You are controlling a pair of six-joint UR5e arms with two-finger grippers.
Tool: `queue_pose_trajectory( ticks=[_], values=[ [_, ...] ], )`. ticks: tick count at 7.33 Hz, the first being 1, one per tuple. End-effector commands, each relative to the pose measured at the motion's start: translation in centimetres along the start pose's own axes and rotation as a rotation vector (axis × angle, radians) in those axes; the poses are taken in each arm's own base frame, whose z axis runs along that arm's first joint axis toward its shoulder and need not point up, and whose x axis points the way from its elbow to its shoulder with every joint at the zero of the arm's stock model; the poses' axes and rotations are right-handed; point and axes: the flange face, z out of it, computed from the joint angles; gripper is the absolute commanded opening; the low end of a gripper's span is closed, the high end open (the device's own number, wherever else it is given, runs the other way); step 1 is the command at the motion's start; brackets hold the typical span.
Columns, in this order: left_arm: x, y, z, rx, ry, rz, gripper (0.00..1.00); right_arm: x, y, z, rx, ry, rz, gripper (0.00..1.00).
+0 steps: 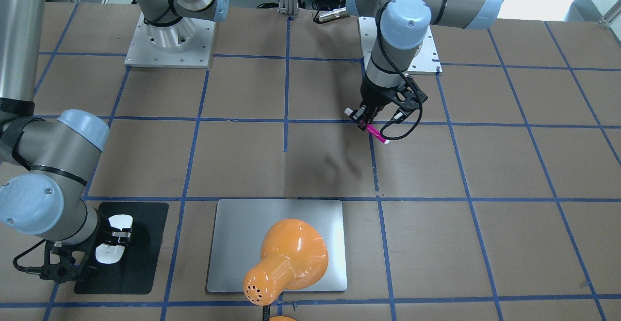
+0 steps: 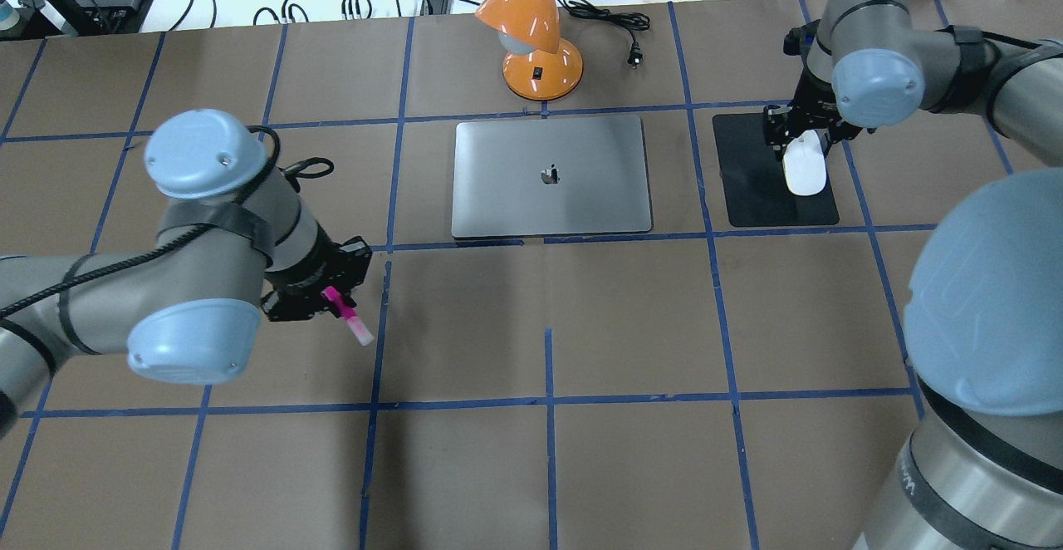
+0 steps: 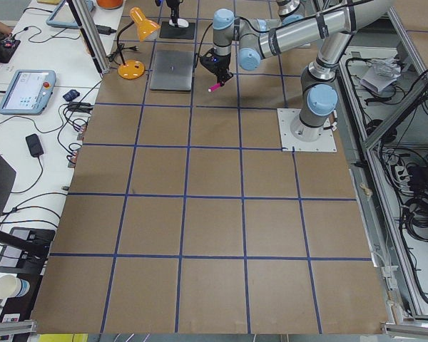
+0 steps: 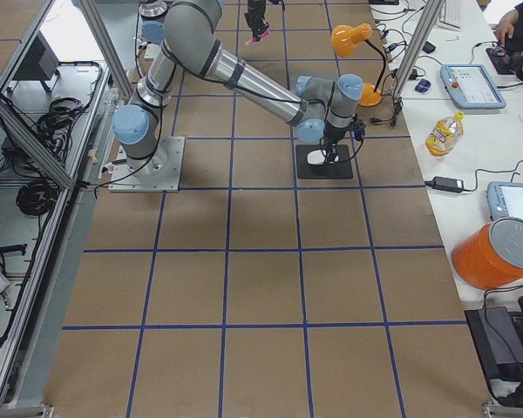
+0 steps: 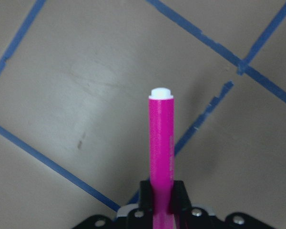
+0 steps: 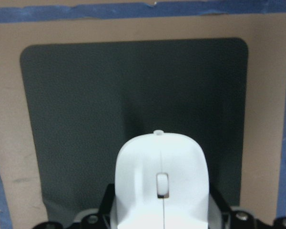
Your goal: Place pen and mouse around notebook
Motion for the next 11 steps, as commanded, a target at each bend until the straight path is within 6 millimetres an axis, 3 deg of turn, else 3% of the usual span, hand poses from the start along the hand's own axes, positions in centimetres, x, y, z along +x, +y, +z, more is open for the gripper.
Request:
queue_pose_trajectory(
  ticks=[1,3,4,5,6,7,8,9,10,11],
  values=[
    [3.0,3.5,1.4,-0.035,0.012,-0.275,0.07,-0.5,-0.3,0.4,-0.004,0.002,0.002,0.42],
    [8.1,6.3,1.2,-0.037,0.03,-0.387,0.07,-0.2,-0.4,0.3,-0.005,0.008,-0.001,0.43],
    [10.4,6.8,1.7,-0.057,0.03,-0.469,0.07,-0.3,-0.4,0.2,-0.004,0.002,-0.007,0.99],
    [12.8,7.7,2.4,-0.074,0.019,-0.524,0.06,-0.2,-0.4,-0.1,-0.012,0.003,-0.008,1.0],
    [14.2,9.0,4.1,-0.069,-0.011,-0.533,0.06,0.2,0.4,-1.9,-0.037,0.003,-0.004,1.0],
    [14.7,9.4,6.1,-0.069,-0.036,-0.558,0.06,0.4,2.1,-7.5,-0.059,0.0,-0.006,1.0],
    [14.8,9.4,7.1,-0.073,-0.055,-0.585,0.06,0.8,5.0,-13.6,-0.105,-0.008,-0.007,1.0],
    [14.9,9.4,8.3,-0.074,-0.078,-0.607,0.06,0.1,9.5,-20.5,-0.067,-0.018,-0.008,1.0],
    [15.1,9.3,9.3,-0.072,-0.096,-0.667,0.06,-2.8,13.3,-24.3,-0.039,-0.032,-0.048,1.0],
    [15.2,9.3,9.7,-0.072,-0.095,-0.672,0.06,-4.7,16.1,-26.3,-0.015,-0.019,-0.072,1.0]
  ],
)
